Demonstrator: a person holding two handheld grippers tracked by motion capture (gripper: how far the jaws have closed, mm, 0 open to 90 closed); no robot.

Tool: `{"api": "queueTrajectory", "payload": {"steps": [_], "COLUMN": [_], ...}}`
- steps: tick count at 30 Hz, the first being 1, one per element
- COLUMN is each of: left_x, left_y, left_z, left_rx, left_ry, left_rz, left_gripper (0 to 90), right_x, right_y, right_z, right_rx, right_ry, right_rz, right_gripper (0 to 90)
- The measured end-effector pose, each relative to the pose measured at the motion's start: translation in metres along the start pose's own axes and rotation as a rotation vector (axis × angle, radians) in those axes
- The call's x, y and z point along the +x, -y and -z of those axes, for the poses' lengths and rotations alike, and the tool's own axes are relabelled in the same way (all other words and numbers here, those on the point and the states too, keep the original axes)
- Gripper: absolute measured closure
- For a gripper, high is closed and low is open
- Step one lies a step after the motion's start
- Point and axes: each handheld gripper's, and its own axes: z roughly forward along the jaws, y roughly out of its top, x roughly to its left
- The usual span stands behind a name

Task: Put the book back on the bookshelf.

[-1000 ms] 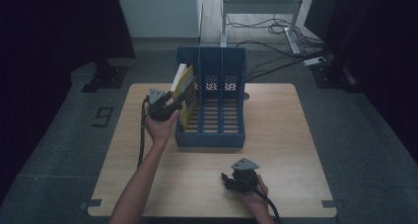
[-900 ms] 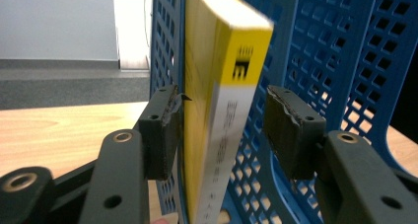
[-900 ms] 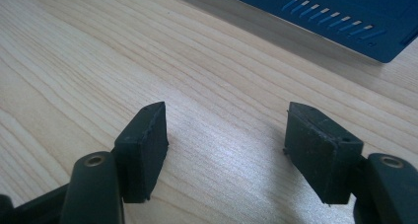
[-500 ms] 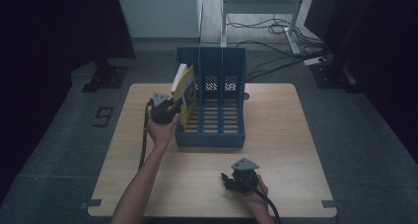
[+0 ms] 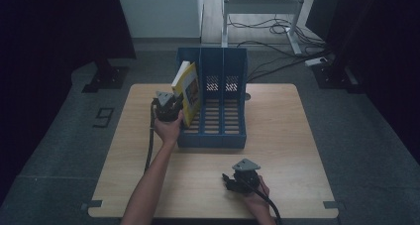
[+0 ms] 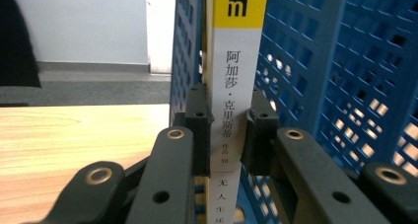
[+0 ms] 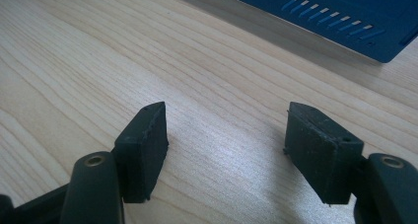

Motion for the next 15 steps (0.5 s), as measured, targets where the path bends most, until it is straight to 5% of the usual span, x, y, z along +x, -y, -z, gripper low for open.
{"api": "queueTrajectory", "payload": {"steps": [15], "left_x": [-0.0055], "left_y": [0.0049], "left_z": [-0.0025], "left_rx": [-0.011], "left_ry": [-0.042], "left_rz": [-0.021], "left_gripper": [75.9], "right_x": [-0.0002], "right_y": [0.0000], "right_z": [0.0000], "right_rx": [-0.001], "right_ry": [0.000], "right_rz": [0.003], "right_gripper": [32.3]}}
